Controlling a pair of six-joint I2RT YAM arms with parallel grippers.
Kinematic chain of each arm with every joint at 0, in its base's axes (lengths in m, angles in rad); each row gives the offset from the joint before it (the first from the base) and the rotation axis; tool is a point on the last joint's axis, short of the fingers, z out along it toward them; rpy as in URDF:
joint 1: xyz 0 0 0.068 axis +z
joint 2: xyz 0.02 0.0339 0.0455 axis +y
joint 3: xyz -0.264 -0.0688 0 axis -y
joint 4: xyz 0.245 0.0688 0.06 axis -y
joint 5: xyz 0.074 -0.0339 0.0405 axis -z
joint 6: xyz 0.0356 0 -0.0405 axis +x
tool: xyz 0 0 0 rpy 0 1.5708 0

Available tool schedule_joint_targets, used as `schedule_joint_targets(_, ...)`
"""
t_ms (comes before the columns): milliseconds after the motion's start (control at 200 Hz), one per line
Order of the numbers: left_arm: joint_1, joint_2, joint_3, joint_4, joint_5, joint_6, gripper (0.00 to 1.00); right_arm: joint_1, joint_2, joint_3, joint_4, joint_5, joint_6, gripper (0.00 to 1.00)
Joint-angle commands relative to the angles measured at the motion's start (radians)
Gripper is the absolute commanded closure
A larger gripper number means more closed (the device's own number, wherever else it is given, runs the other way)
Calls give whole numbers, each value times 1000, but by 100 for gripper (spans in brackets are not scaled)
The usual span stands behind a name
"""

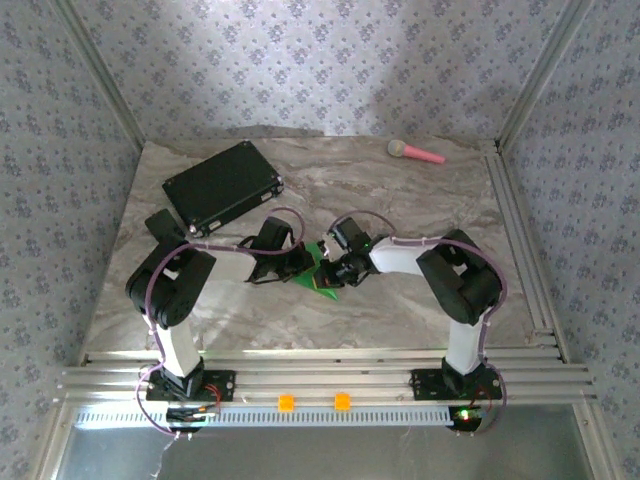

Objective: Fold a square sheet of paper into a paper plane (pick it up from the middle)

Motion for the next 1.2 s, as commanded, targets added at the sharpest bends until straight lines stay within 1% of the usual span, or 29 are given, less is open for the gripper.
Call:
schedule_joint_targets(0, 5, 55, -21, -84, -51, 23, 96, -15, -10, -85, -7, -20, 36, 97)
schedule_joint_targets(140, 8, 58, -24, -86, -51, 25, 96, -33, -51, -134, 28, -41, 32, 95)
schedule_joint_targets(305, 14, 58, -26, -86, -54, 25, 96, -42, -103, -178, 29, -64, 7, 93)
schedule_joint_targets(740, 17, 67, -26, -78, -48, 20, 96, -64, -199, -360, 15, -17, -15, 94)
schedule_joint_targets(950, 17, 69, -20, -83, -47, 23, 96, -63, -261, -375, -23, 11, -34, 97)
schedule_joint_targets(1064, 16, 67, -21, -80, -43, 22, 96, -63, -281, -363, -43, 2, -33, 98)
schedule_joint_targets(1194, 15, 64, -26, -77, -41, 23, 96, -67, -350, -337, -54, -1, -10, 98)
